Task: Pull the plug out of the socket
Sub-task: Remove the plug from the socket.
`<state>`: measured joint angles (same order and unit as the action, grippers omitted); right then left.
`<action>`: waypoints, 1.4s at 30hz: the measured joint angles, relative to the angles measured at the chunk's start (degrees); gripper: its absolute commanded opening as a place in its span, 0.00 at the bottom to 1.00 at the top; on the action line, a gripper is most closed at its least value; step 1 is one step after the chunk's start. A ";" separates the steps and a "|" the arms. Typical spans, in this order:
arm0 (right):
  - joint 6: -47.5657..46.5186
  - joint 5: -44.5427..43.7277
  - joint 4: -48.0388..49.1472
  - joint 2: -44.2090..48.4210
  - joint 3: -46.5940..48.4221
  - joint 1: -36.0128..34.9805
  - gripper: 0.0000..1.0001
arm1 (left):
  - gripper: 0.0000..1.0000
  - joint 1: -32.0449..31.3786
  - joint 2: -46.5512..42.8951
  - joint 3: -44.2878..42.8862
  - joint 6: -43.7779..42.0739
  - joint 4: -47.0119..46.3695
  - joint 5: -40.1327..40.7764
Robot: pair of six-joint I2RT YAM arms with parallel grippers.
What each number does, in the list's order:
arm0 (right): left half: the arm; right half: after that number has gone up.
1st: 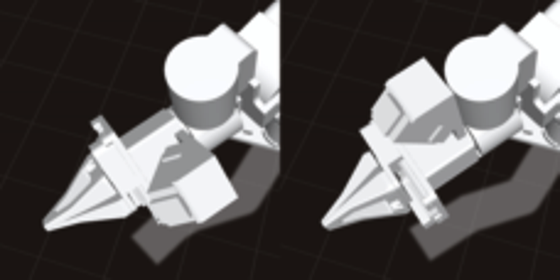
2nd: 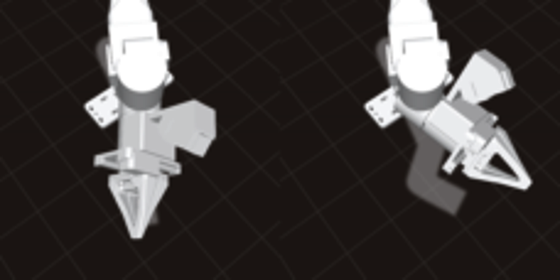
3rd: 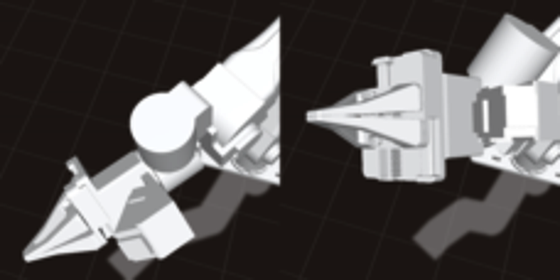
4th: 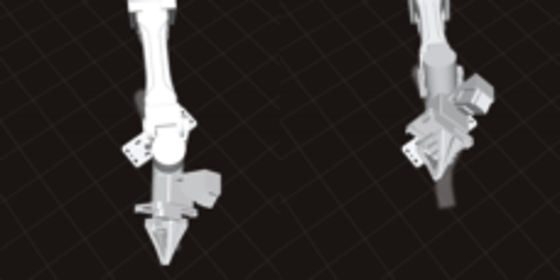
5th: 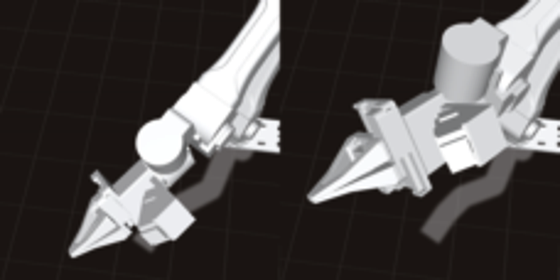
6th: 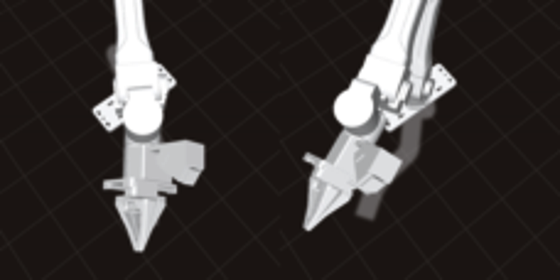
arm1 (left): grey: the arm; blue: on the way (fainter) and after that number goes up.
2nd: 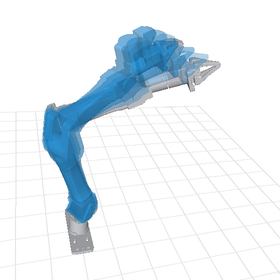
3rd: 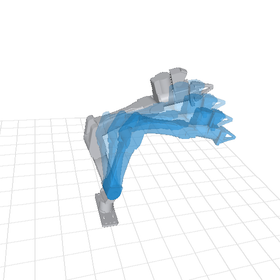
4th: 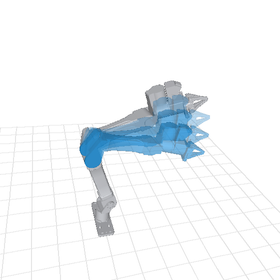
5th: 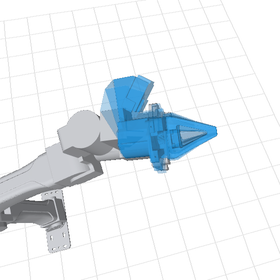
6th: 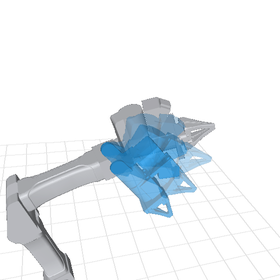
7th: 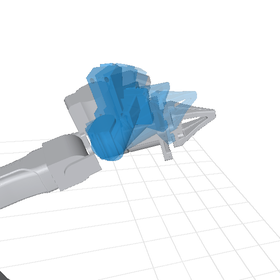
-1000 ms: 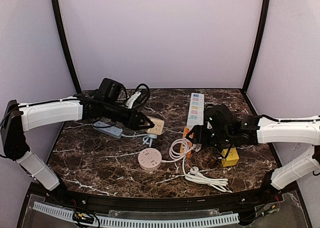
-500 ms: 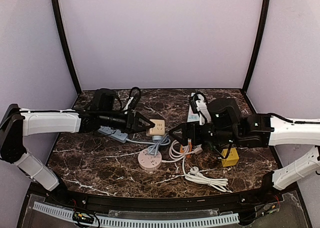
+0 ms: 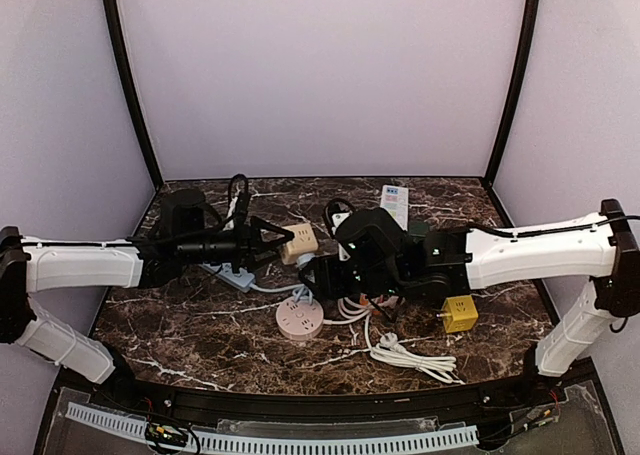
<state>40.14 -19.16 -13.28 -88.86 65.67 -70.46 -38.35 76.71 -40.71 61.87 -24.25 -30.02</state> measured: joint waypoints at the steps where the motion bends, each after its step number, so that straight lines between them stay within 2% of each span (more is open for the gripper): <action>1: -0.26 -0.13 -0.04 -1.27 1.38 0.00 0.63 | 0.01 0.00 -0.11 0.52 0.57 -0.55 0.46; 3: -0.68 -0.24 0.17 -4.02 4.37 0.04 0.62 | 0.01 0.00 -0.57 1.53 1.18 -1.01 1.14; 9: -0.26 1.60 0.02 -7.89 7.56 2.10 0.46 | 0.01 0.00 -1.92 2.60 1.68 -1.01 2.54; 16: -0.63 2.97 -0.26 -10.05 9.57 3.19 0.45 | 0.01 0.00 -2.49 2.60 1.68 -0.98 3.21; 19: -0.85 3.15 -0.46 -10.62 10.56 3.19 0.32 | 0.01 0.00 -2.49 2.62 1.75 -0.98 3.39; 24: -0.55 2.56 -0.87 -11.45 11.34 3.19 0.00 | 0.01 0.00 -2.49 2.62 1.81 -0.92 4.11; 32: -1.86 2.14 -0.98 -11.41 11.04 2.97 0.00 | 0.01 0.09 -2.49 1.97 -0.83 0.85 4.42; 42: -12.92 1.51 6.93 -7.72 4.42 2.56 0.00 | 0.01 0.96 -2.58 -1.42 -6.47 5.99 1.03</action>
<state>27.22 -17.65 -6.35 -96.57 70.08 -67.90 -37.39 74.13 -42.13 55.40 -18.26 -28.99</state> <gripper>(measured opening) 0.204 0.538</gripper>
